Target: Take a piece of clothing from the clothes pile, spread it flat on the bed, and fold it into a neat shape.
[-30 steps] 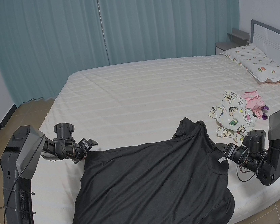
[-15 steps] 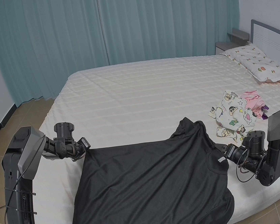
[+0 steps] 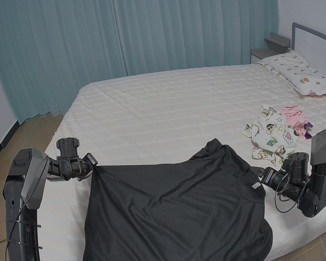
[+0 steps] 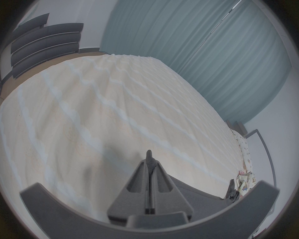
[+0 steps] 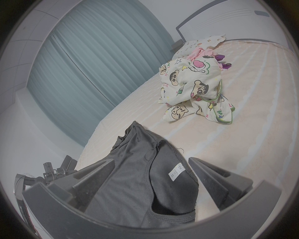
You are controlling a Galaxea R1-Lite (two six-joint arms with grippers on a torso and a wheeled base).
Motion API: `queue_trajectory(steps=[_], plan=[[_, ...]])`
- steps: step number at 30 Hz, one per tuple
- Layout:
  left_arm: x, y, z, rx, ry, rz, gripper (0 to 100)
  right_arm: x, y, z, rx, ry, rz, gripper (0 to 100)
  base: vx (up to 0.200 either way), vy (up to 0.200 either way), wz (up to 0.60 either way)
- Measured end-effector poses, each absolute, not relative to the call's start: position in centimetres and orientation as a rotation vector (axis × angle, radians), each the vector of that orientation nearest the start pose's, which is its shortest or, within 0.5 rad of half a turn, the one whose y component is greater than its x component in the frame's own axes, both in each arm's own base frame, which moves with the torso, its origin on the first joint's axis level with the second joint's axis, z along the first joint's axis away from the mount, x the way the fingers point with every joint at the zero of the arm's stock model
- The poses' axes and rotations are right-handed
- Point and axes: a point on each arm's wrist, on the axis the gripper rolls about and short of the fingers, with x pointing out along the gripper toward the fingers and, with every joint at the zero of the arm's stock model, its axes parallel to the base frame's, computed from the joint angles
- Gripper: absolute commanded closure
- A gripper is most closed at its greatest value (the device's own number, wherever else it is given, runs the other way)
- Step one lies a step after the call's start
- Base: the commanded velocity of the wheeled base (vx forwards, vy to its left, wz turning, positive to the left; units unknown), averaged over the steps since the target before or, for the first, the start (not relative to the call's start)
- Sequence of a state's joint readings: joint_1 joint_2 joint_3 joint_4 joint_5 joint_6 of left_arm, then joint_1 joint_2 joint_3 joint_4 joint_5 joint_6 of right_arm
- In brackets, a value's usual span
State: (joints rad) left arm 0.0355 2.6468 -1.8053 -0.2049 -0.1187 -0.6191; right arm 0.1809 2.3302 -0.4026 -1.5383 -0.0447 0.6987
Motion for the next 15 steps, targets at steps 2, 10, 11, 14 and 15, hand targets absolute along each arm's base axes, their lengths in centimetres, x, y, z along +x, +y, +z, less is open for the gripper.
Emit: queue_trajectory(steps=[2,10,11,14,15], plan=[[51.9,1.7,0.1,-0.647,0.639,0.12,100,30.6,5.5,-1.2,0.645,0.419,-0.007,0,0.0,0.0,0.0],[52.1,2.6,0.3,-0.653,0.62,0.136,100,30.6,5.5,-1.6,0.644,0.429,-0.011,0,0.0,0.0,0.0],[52.2,2.7,0.4,-0.654,0.616,0.138,100,30.6,5.5,-1.6,0.644,0.43,-0.012,0,0.0,0.0,0.0],[52.3,3.1,0.5,-0.658,0.606,0.146,100,30.6,5.5,-1.7,0.642,0.433,-0.013,0,0.0,0.0,0.0],[52.3,3.3,0.6,-0.66,0.605,0.149,0,30.6,5.5,-1.7,0.642,0.434,-0.013,0,0.0,0.0,0.0]])
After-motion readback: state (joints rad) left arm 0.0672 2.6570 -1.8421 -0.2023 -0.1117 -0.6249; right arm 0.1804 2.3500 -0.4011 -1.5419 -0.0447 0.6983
